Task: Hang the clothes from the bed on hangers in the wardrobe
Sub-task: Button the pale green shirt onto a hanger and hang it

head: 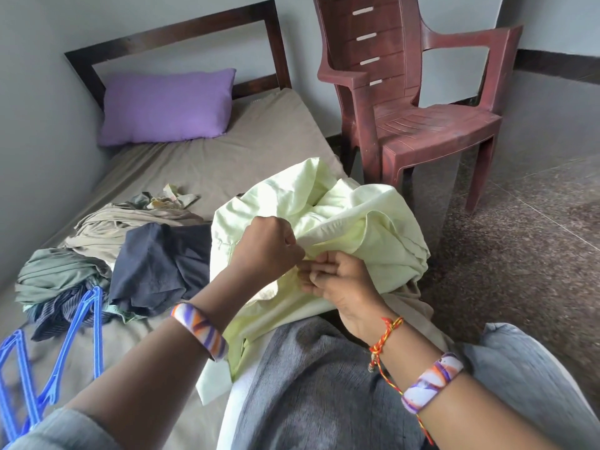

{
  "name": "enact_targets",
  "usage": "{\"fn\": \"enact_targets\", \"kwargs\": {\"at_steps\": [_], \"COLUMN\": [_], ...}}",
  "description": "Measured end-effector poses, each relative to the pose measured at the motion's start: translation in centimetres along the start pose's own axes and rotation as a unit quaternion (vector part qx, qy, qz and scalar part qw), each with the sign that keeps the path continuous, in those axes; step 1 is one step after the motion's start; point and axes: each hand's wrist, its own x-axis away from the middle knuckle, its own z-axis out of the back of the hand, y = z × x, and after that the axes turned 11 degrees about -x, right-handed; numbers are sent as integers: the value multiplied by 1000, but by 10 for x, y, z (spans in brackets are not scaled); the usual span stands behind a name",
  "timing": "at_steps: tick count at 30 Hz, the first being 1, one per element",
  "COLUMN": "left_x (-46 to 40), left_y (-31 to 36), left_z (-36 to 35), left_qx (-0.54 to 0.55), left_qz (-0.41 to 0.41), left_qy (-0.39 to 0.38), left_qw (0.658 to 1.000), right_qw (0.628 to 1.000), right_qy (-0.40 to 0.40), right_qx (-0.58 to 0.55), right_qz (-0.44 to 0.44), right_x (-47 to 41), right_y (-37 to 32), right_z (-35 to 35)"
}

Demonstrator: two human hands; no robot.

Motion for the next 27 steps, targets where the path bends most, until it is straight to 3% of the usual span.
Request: {"fn": "enact_targets", "kwargs": {"at_steps": [3, 7, 13, 16, 18, 21, 23, 25, 27], "left_x": [-3, -7, -14, -24, -33, -48, -59, -70, -83], "left_y": [1, 5, 7, 14, 24, 44, 57, 66, 68], "left_z": [-3, -6, 6, 15, 18, 13, 3, -8, -15], "left_qx": [-57, -110, -53, -212, -282, -214, -211, -258, -254], "left_qz": [-6, -17, -4, 17, -11, -132, -184, -190, -172], "left_qy": [-9, -26, -64, -77, -52, -14, -54, -97, -106], "left_qw": [998, 993, 997, 974, 958, 968, 958, 942, 946], "right_qw": [990, 972, 971, 975, 976, 977, 980, 972, 925], "right_qy": [74, 133, 135, 144, 154, 162, 159, 171, 191], "right_qx": [-111, -195, -182, -158, -145, -120, -82, 50, 238], "right_qz": [-40, 20, 72, 69, 59, 64, 90, 152, 225], "right_x": [-3, -10, -16, -21, -26, -33, -36, -41, -46], "right_y": [-4, -15, -25, -30, -32, -38, -41, -41, -45], "right_z": [13, 21, 22, 23, 22, 21, 25, 38, 54]}}
